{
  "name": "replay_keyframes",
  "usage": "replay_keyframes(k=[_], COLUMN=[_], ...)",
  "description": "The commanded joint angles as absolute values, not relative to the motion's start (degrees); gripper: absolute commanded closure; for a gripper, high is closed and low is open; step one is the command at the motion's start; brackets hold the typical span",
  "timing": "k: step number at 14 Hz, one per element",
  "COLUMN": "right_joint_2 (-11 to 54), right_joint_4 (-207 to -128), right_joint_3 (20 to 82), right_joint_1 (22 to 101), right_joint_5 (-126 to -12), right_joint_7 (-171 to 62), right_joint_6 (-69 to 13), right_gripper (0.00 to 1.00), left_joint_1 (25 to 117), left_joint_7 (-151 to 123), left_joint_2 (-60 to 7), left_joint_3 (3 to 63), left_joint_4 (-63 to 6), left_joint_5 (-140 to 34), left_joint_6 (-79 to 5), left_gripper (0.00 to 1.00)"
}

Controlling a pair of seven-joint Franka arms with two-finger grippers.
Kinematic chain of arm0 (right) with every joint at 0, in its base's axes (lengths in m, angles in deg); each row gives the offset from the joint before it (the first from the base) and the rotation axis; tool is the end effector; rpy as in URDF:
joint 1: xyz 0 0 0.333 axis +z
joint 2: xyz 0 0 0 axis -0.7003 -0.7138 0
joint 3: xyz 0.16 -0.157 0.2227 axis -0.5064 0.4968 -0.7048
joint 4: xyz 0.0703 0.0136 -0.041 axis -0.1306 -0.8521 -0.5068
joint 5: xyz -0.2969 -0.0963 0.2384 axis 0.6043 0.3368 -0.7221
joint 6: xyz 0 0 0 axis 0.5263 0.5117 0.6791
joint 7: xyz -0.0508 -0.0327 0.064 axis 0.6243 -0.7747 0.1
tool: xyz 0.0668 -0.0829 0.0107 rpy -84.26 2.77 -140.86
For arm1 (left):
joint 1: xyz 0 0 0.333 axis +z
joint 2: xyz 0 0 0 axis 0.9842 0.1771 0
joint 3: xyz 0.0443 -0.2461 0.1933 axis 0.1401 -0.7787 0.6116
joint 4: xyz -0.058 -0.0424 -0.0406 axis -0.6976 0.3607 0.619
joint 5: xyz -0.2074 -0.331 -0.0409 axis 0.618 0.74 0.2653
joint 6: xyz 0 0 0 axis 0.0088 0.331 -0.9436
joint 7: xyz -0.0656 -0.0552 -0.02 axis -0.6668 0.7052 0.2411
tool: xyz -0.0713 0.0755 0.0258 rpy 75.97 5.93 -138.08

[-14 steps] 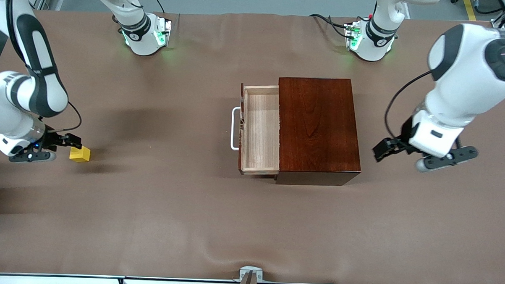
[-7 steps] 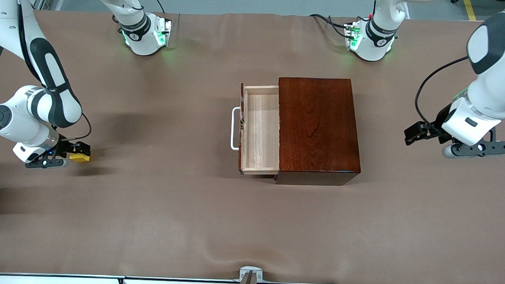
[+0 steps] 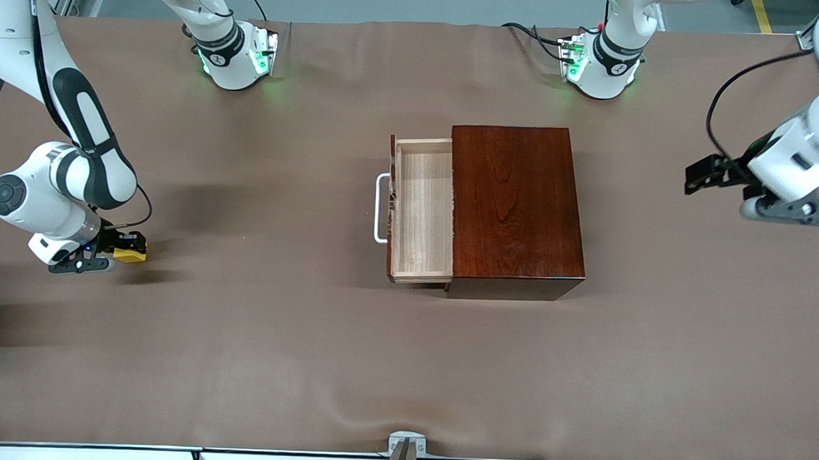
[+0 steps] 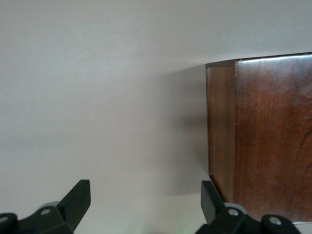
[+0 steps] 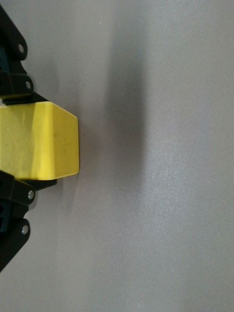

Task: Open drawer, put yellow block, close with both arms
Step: 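Grasp the yellow cube with the right gripper and lift it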

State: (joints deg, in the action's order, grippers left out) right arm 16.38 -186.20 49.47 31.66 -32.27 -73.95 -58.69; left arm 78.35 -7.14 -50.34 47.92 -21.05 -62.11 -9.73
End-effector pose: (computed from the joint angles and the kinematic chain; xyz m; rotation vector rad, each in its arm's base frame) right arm 0.5664 -0.1695 0.1870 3.1103 0.2095 -0.0287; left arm 0.5598 -0.0481 0.5893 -3.1318 0.1447 0.1138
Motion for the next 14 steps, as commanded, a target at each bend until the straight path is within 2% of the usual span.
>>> replay_keyframes(k=[1,6,10,12,14], right_joint_2=[16.8,25.2,29.7,29.7,29.7], right_joint_4=[-184.4,-169.7,-157.9,-152.0,-149.7], right_joint_3=[48.9,48.7,48.4,48.4,48.2], right_joint_1=[30.7,32.7,34.3,38.4,43.4], right_joint_5=[-32.7,-32.7,-33.4,-33.4,-33.6], right_joint_7=[-76.3,-75.1,-69.6,-63.5,-55.8], right_joint_6=[-56.2,-28.9,-10.0,-3.1,-1.4], right_gripper=[0.91,0.91,0.91,0.91,0.91], left_joint_1=[79.9,81.0,80.9,81.9,83.5], left_joint_7=[-5.7,-5.6,-6.6,-6.4,-5.1], left_joint_2=[-50.2,-49.8,-46.0,-45.7,-46.3], left_joint_3=[47.7,47.7,47.8,48.1,48.1], left_joint_4=[-18.8,-18.1,-14.0,-13.8,-13.3], left_joint_5=[-61.7,-61.7,-61.9,-61.7,-61.1], left_joint_6=[-8.0,-8.1,-7.9,-7.9,-8.0], left_gripper=[0.0,0.0,0.0,0.0,0.0])
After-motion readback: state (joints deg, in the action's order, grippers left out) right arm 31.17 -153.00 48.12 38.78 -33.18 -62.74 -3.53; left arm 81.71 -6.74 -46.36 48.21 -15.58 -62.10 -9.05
